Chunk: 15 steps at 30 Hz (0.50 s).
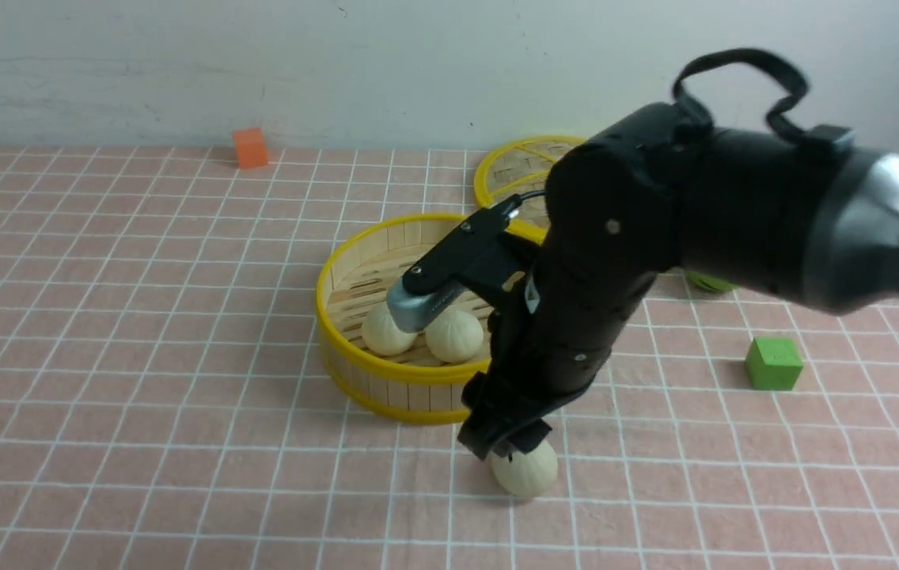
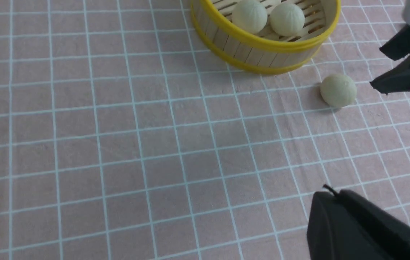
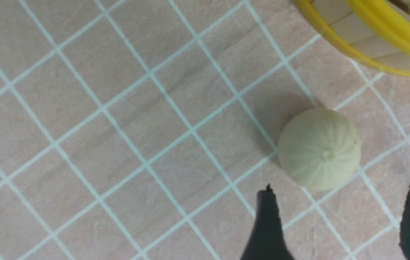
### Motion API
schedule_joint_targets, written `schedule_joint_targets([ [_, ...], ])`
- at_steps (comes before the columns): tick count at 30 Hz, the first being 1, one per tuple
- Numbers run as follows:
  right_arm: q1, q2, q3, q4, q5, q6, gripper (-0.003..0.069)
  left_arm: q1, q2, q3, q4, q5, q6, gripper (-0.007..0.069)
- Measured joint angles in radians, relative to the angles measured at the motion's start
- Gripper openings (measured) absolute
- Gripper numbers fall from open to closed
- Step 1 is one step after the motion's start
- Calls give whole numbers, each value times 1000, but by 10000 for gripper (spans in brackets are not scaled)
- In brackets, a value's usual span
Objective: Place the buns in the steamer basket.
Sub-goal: Use the right arm to grab a steamed stuffed bun
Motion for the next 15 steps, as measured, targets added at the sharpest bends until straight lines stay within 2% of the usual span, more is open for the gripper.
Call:
schedule_joint_targets([
  [4,0,112,-23,-54,-15,67,473,0,-19,48,1,0,0,-13],
  [10,0,180,-23,-58,-35,100,468,0,-19,53,1,1,19,-13],
  [13,0,203,-24,-67,-40,106,434,0,-19,53,1,1,31,-13],
  [15,0,208,-24,-77,-44,126,377,0,-19,53,6,0,34,-13],
])
